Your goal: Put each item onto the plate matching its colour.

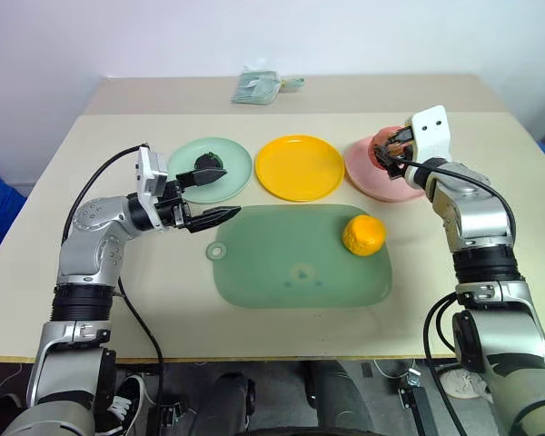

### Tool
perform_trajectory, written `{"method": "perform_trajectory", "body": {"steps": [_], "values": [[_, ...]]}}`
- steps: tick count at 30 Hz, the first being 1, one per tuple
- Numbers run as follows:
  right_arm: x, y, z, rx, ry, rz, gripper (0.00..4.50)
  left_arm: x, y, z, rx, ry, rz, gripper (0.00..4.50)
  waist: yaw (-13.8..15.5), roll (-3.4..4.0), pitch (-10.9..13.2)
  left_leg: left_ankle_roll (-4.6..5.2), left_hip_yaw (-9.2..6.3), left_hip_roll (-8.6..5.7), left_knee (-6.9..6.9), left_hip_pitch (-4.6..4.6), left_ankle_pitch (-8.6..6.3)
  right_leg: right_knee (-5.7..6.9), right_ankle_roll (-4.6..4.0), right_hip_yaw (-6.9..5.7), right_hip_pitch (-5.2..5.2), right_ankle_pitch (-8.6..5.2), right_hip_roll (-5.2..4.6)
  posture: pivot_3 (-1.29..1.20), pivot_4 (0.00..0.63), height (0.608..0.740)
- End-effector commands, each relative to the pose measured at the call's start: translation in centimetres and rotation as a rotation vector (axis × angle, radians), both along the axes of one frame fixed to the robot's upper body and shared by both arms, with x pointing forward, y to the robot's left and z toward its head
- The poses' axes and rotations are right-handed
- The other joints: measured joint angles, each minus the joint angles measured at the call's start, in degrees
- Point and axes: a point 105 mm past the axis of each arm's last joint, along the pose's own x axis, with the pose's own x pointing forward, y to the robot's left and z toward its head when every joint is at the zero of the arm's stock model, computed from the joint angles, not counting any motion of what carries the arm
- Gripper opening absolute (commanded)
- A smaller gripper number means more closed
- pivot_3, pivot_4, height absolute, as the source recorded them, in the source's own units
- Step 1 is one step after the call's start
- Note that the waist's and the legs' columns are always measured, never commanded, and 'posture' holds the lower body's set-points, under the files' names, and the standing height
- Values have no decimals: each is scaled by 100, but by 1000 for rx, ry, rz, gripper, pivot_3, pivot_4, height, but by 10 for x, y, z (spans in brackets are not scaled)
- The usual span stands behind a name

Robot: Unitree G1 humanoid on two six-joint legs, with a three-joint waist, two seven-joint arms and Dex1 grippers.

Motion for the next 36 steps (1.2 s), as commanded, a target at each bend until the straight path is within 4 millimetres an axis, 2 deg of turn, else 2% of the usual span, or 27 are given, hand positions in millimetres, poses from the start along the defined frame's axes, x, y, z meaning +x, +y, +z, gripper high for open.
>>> {"method": "perform_trajectory", "body": {"steps": [1,4,6,8,10,11,14,16,20,26,29,32,34,36], "values": [[0,-6,23,19,-67,-20,4413,-2,5,10,-3,-42,2,4500,5,0,0,0,0,0,0,0,0,0,0,0,0,0,0,0,150,740],[-1,-3,48,46,-165,-6,4413,-4,4,10,-11,-33,-12,4500,5,1,0,0,0,0,0,0,0,1,0,0,0,0,0,0,150,740],[-6,1,64,130,-214,55,4413,-6,4,9,-17,-14,-23,4500,5,1,1,0,0,0,0,0,0,1,0,0,0,0,0,0,150,740],[-19,19,68,140,-210,220,4413,-7,5,7,-15,-8,-27,4500,5,1,1,0,-1,0,0,0,0,2,0,0,0,0,0,0,150,740],[-41,47,59,103,-142,449,4413,-7,6,6,-21,-3,-22,4500,9,2,1,1,-2,1,-4,-1,0,2,0,-1,0,0,2,0,150,740],[-58,60,52,71,-100,577,4413,-9,6,4,-10,2,-33,4500,11,2,1,1,-5,4,-6,-1,-1,0,0,-4,2,0,5,0,150,740],[-100,78,30,1,62,803,4413,-14,5,1,-7,32,-76,4500,48,2,1,6,-9,4,-5,-2,-3,-5,0,-8,5,0,5,0,150,740],[-113,75,12,-91,155,837,4413,-15,4,1,-8,37,-86,4500,59,2,1,31,-7,-2,3,-2,-17,-7,1,-7,11,0,-3,0,150,740],[-120,65,-8,-161,274,820,4413,-16,4,-2,-5,53,-96,4500,45,2,1,47,0,-7,19,10,-26,-15,0,-3,22,0,-7,0,150,740],[-106,39,-30,-265,345,670,4413,-16,5,-4,-2,61,-100,4500,48,2,1,24,-1,3,10,11,-14,-10,0,-5,13,0,3,0,150,740],[-113,37,-43,-250,420,690,4413,-16,6,-4,0,59,-96,4500,59,2,1,20,-1,2,10,8,-11,-12,0,-5,13,0,1,0,150,740],[-105,35,-46,-229,427,638,4413,-16,6,-5,1,60,-93,4500,59,2,1,13,0,0,11,6,-8,-13,0,-4,13,0,-3,0,150,740],[-109,37,-52,-214,466,656,4413,-16,5,-5,1,59,-91,4500,59,2,1,14,0,-1,12,6,-8,-14,0,-3,14,0,-4,0,150,740],[-112,40,-54,-207,477,682,3901,-16,6,-5,1,55,-86,4500,59,2,1,13,-1,-1,11,6,-8,-14,0,-4,13,0,-3,0,150,740]]}}
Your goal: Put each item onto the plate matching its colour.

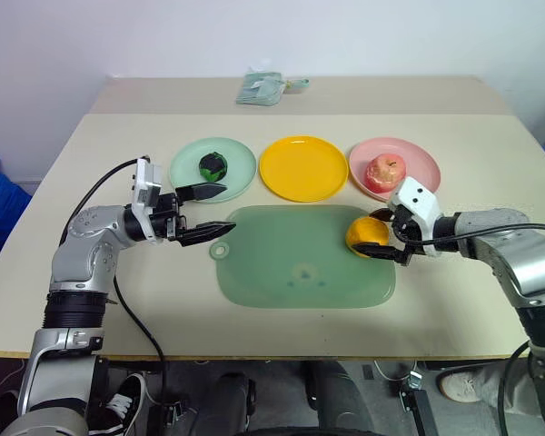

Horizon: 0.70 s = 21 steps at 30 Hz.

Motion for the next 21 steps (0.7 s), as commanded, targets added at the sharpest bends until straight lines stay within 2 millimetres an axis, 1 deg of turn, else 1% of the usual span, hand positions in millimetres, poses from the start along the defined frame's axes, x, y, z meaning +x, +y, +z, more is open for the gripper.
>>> {"method": "perform_trajectory", "body": {"steps": [1,2,3,5,7,8,9,11,12,13,14,17,18,21], "values": [[-2,5,9,5,-26,38,3582,-2,1,8,-1,-36,3,4500,0,0,0,0,0,1,0,0,0,0,0,0,-1,0,1,0,150,740],[-1,6,11,3,-50,38,3152,-2,2,9,-5,-35,4,4500,0,0,0,0,0,1,-1,0,0,0,0,0,-1,0,1,0,150,740],[1,9,15,19,-66,38,2830,-3,2,9,-11,-32,4,4500,-1,0,0,0,0,1,-1,0,0,0,0,0,-1,0,1,0,150,740],[9,17,31,69,-144,45,2816,-3,2,12,-30,-29,14,4500,-11,0,0,0,0,1,0,0,0,0,0,0,0,0,0,0,150,740],[19,28,55,163,-235,39,2816,-2,2,12,-33,-21,30,4500,-45,1,0,0,1,2,-1,1,0,2,0,1,-3,0,2,0,150,740],[26,33,69,193,-312,38,2816,-2,3,11,-34,-14,39,4500,-45,1,1,0,2,3,-1,1,0,5,0,3,-5,0,3,0,150,740],[30,36,78,210,-364,37,2816,-3,3,11,-35,-9,44,4500,-45,2,1,-2,2,3,-2,0,1,6,0,3,-8,0,3,0,150,740],[47,42,96,244,-474,-6,2816,-4,5,9,-24,-3,63,4500,-42,2,1,-15,-1,4,-5,0,8,8,0,2,-10,0,4,0,150,740],[60,48,103,243,-523,-20,2816,-5,7,7,-22,-2,74,4500,-38,2,1,-16,0,4,-6,0,9,9,0,2,-10,0,4,0,150,740],[68,52,108,239,-556,-26,2816,-5,8,6,-21,0,81,4500,-45,1,1,-16,0,3,-6,0,9,9,0,3,-10,0,3,0,150,740],[77,60,111,241,-581,-20,2816,-5,9,5,-10,-12,101,4500,-40,1,1,-17,0,3,-6,0,9,8,0,3,-10,0,4,0,150,740],[99,74,113,261,-611,-28,2816,-4,12,4,9,-39,139,4500,-35,1,1,-17,0,3,-8,-2,10,7,0,1,-12,0,4,0,150,740],[107,76,109,259,-618,-42,2816,-4,14,6,10,-59,155,4500,-38,1,1,-18,-3,3,-8,-4,10,7,0,0,-11,0,3,0,150,740],[129,70,98,268,-623,-143,2816,-4,25,15,6,-121,234,4500,-44,1,1,-18,-4,-1,-9,-7,10,10,-1,0,-12,1,0,0,150,740]]}}
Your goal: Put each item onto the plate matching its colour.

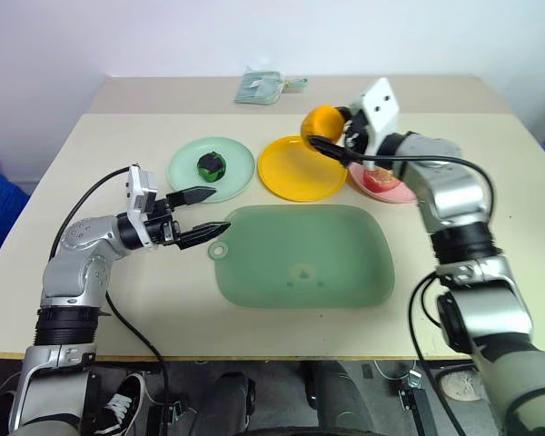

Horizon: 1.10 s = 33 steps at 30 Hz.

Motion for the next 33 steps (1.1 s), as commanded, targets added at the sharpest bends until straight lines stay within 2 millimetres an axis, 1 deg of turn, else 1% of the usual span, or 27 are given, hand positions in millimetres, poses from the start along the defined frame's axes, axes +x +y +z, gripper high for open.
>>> {"method": "perform_trajectory", "body": {"steps": [1,3,4,5,7,8,9,11,13,14,15,16,18,21,22,24,26,28,29,31,33], "values": [[18,-14,4,59,-42,-95,2816,-3,14,20,0,-109,87,4500,-1,0,0,0,0,0,-1,-2,0,4,-1,0,-2,0,0,0,150,740],[22,-17,2,103,-25,-101,2816,-5,13,21,-11,-116,103,4500,-4,1,1,0,-1,-1,-9,-3,0,1,-2,1,-4,0,-1,0,150,740],[23,-16,-3,113,1,-92,2816,-8,13,20,-11,-118,105,4500,-13,2,1,0,-1,-1,-14,-5,0,-3,-2,1,-6,0,-1,0,150,740],[24,-19,-7,115,18,-87,2816,-10,9,20,-10,-120,102,4500,-21,2,1,0,-1,-2,-18,-8,0,-4,-2,1,-10,0,-1,0,150,740],[25,-19,-14,84,27,-94,3863,-13,9,14,2,-112,108,4500,-51,3,2,0,1,-1,-23,-10,0,-5,-2,2,-14,0,0,0,150,740],[25,-19,-12,85,23,-92,4263,-14,10,13,0,-109,111,4500,-72,5,3,0,1,0,-25,-10,0,-5,-2,2,-15,0,0,0,150,740],[25,-21,-6,97,0,-88,4457,-15,10,11,-3,-105,109,4500,-94,5,3,-1,1,0,-25,-10,0,-3,-2,3,-15,0,0,0,150,740],[24,-29,6,135,-36,-86,4457,-15,6,11,-14,-98,99,4500,-136,5,3,-6,0,0,-25,-9,4,2,-2,2,-15,0,0,0,150,740],[21,-47,19,183,-75,-120,4457,-15,2,8,-30,-90,77,4500,-150,6,3,-11,0,0,-24,-5,6,5,-2,3,-15,0,0,0,150,740],[18,-58,23,196,-85,-126,4457,-14,-3,6,-42,-83,59,4500,-143,6,3,-12,0,0,-24,-2,7,7,-2,3,-15,0,0,0,150,740],[12,-64,25,190,-99,-111,4457,-13,-7,4,-55,-75,38,4500,-125,7,4,-13,-1,0,-24,-2,8,8,-2,3,-15,0,1,0,150,740],[4,-66,24,153,-113,-78,4457,-12,-11,1,-66,-64,16,4500,-116,6,3,-13,-3,0,-24,-3,8,11,-2,1,-14,0,0,0,150,740],[-18,-65,19,97,-107,-1,4457,-10,-19,-4,-71,-52,-37,4500,-103,7,2,-13,-9,1,-24,-4,7,11,-2,-4,-8,0,1,0,150,740],[-57,-67,12,68,-51,84,4457,-6,-31,-9,-88,-30,-121,4500,-94,7,1,-9,-8,2,-24,-2,6,5,-2,-5,-4,0,2,0,150,740],[-66,-68,10,56,-36,95,4457,-6,-33,-9,-89,-28,-141,4500,-103,8,1,-9,-8,2,-23,-2,5,5,-2,-5,-4,0,2,0,150,740],[-96,-71,-1,23,45,156,4457,-2,-40,-10,-102,-28,-170,4500,-108,12,3,-7,2,0,-16,-2,5,10,-1,3,-6,0,0,0,150,740],[-123,-76,-13,-25,137,203,4457,1,-47,-12,-101,-31,-198,4500,-43,13,3,-4,1,0,-10,1,3,2,-1,3,-3,0,0,0,150,740],[-147,-75,-17,-35,185,255,4457,4,-48,-14,-86,-38,-202,4500,-20,12,2,5,5,5,-9,11,-2,-2,-1,4,4,0,9,0,150,740],[-156,-74,-18,-72,175,273,4457,5,-47,-16,-80,-35,-207,4500,-4,12,2,31,5,6,-8,15,-16,-2,-1,5,8,0,9,0,150,740],[-171,-73,-25,-112,213,322,4457,5,-46,-17,-79,-33,-212,4500,6,12,2,33,6,7,-4,20,-17,2,0,4,13,0,12,0,150,740],[-179,-71,-27,-146,210,360,4457,6,-44,-15,-80,-35,-213,4500,22,12,2,33,6,7,2,20,-17,2,0,4,15,1,12,0,150,740]]}}
